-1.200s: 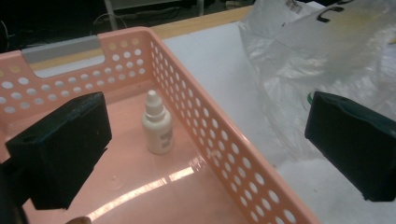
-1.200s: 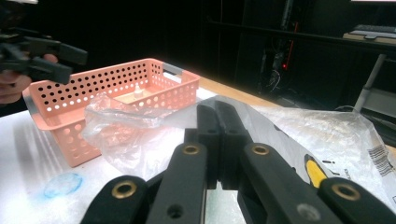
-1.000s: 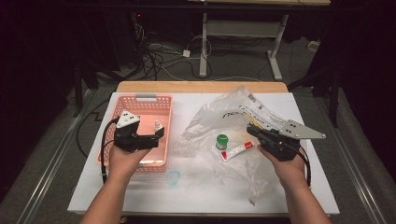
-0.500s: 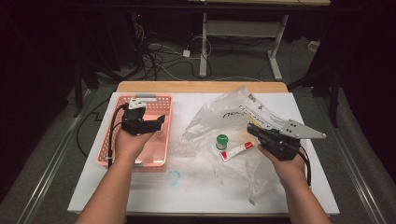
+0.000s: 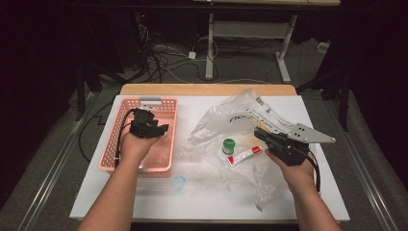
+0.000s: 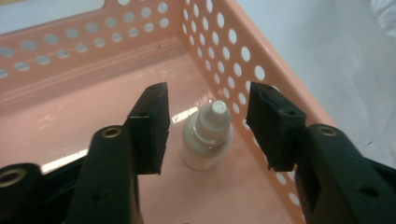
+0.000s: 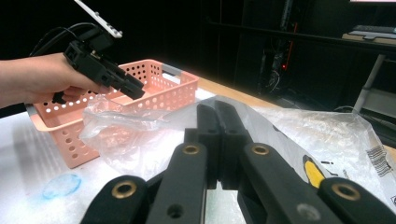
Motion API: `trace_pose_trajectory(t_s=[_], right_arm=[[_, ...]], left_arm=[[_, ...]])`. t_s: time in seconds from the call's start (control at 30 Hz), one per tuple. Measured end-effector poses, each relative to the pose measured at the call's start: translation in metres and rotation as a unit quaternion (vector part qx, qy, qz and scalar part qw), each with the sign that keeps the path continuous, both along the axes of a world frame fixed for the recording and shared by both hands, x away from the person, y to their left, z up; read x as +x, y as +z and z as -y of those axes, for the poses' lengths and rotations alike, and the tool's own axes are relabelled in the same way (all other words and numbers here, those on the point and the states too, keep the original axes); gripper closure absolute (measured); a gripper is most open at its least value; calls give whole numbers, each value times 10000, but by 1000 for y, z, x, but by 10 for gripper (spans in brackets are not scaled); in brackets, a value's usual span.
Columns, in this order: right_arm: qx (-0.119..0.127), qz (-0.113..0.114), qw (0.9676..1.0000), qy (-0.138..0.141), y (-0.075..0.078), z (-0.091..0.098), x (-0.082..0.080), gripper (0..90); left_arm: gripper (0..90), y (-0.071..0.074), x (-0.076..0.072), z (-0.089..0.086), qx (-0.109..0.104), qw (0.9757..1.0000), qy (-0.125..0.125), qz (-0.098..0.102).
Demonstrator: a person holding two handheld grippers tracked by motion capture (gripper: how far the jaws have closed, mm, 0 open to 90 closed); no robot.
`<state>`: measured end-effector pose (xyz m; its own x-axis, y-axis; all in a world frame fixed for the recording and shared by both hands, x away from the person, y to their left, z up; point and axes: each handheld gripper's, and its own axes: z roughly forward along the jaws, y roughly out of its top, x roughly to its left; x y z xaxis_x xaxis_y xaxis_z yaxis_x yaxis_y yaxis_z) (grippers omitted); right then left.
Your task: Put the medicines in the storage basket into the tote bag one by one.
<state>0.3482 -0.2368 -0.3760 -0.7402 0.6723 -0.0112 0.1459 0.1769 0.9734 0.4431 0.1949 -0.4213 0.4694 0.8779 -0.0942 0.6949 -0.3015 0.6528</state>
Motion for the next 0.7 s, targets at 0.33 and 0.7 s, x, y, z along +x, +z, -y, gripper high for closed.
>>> trace_pose_trajectory(t_s=[0.33,0.7], right_arm=[[8,6,10000,-19,0,0,0,900],[-7,14,10000,-10,0,1,0,900]], left_arm=[[697,-3,-2,6,127,9997,-66,184],[702,2,-5,9,88,9995,-21,299]])
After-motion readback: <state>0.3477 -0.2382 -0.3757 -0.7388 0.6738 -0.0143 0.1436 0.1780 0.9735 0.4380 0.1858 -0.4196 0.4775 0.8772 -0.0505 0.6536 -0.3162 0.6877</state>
